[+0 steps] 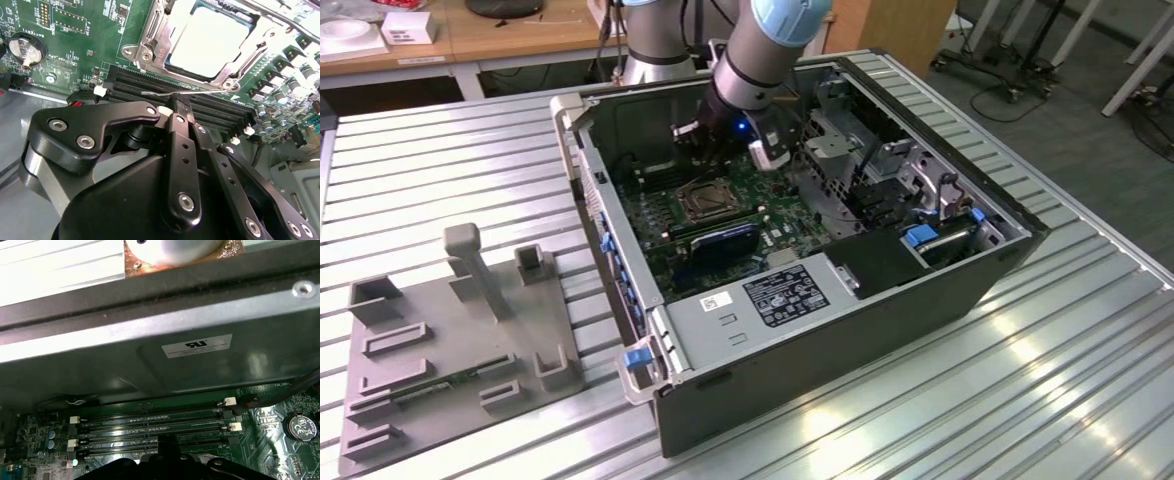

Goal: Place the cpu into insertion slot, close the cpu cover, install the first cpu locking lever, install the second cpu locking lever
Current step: 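Install the first cpu locking lever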

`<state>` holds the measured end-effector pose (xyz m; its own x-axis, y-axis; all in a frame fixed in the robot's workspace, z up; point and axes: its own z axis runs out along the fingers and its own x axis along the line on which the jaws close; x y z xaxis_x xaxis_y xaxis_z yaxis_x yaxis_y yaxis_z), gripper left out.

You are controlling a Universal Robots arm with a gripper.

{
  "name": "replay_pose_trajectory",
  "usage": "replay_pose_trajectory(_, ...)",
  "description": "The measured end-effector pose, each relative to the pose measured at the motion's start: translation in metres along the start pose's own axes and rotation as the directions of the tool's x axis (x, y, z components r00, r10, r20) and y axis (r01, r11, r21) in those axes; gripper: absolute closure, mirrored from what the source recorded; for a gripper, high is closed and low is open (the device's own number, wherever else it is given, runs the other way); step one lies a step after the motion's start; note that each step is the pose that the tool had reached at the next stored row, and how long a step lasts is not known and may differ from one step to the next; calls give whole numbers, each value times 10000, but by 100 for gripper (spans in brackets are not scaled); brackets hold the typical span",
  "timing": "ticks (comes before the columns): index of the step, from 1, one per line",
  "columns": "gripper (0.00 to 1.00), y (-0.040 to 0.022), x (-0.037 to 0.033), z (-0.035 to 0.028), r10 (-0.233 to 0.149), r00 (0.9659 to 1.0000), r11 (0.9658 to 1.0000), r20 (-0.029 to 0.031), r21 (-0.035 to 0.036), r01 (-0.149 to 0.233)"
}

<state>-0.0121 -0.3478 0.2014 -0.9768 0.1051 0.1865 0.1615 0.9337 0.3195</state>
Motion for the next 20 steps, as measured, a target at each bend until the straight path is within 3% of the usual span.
replay_pose_trajectory(11,89,-21,-37,68,-1,10000,10000,-1,-4,1)
replay_pose_trajectory(20,89,-26,-54,80,-1,10000,10000,0,-6,1)
